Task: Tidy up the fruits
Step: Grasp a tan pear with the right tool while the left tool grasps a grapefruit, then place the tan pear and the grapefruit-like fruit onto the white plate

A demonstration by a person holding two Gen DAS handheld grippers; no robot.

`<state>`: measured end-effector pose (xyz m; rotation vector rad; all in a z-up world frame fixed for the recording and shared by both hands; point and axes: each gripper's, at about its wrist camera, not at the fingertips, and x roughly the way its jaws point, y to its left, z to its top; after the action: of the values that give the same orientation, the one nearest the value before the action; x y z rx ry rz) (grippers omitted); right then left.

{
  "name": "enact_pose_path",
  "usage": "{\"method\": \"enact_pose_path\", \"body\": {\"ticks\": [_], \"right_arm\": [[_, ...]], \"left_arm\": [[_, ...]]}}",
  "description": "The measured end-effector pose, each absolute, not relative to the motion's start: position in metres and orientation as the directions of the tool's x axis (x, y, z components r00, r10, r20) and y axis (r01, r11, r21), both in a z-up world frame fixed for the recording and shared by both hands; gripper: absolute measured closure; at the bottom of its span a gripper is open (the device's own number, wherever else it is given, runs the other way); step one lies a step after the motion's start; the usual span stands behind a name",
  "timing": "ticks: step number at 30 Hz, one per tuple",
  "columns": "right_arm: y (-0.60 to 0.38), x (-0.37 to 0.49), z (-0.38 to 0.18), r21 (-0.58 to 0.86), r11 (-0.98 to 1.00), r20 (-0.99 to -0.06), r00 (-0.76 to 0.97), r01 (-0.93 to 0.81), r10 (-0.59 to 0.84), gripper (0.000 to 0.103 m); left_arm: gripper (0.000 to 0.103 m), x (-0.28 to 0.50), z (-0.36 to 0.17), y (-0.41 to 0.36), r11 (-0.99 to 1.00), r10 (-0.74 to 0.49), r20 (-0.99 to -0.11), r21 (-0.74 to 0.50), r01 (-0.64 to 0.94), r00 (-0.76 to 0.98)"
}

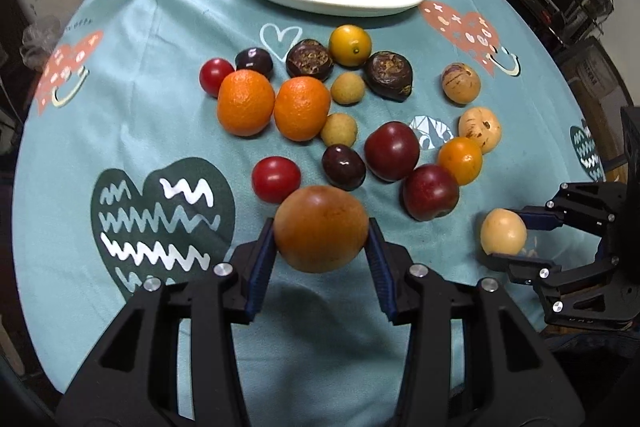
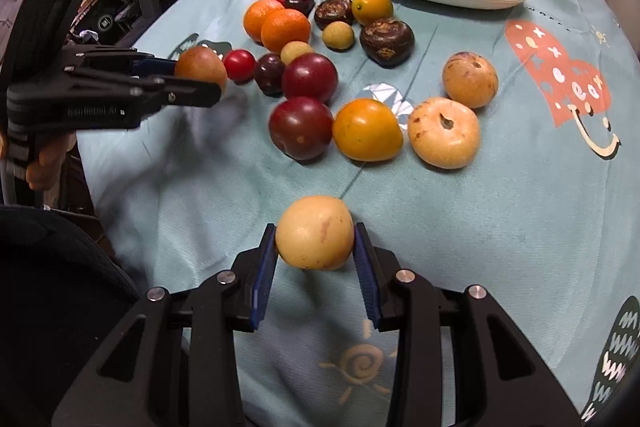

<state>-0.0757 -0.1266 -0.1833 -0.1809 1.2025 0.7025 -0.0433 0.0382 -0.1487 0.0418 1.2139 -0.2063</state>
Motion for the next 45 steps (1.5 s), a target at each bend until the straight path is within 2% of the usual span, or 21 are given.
{"method": "enact_pose_path", "body": {"ticks": [13,36,45], "right_arm": [[-0.116,-0.079,-0.171,0.243,0.779,-0.88,0.207,-0.578,0.428,0.065],[-0.117,-0.077,-0.175,0.275,0.778,-0.878,0.182,-0.564,0.442,0.065],[-0.114,-0.031,-0.13,0.219,0.783,-0.833,0.307,-0.582,0.461,0.065]], "left_arm": [[0.058,-0.032,-0.105,0.008,0.967,-0.126,-0.891,-0.013,0.253,0.437],[0.058,-0.025,-0.115,0.005,0.962,-0.116,-0.91,-0.003,0.273,0.398],[0.058,0.016,-0.087,0.003,0.961,-0.11,-0.877,0.026,0.274,0.467]]}}
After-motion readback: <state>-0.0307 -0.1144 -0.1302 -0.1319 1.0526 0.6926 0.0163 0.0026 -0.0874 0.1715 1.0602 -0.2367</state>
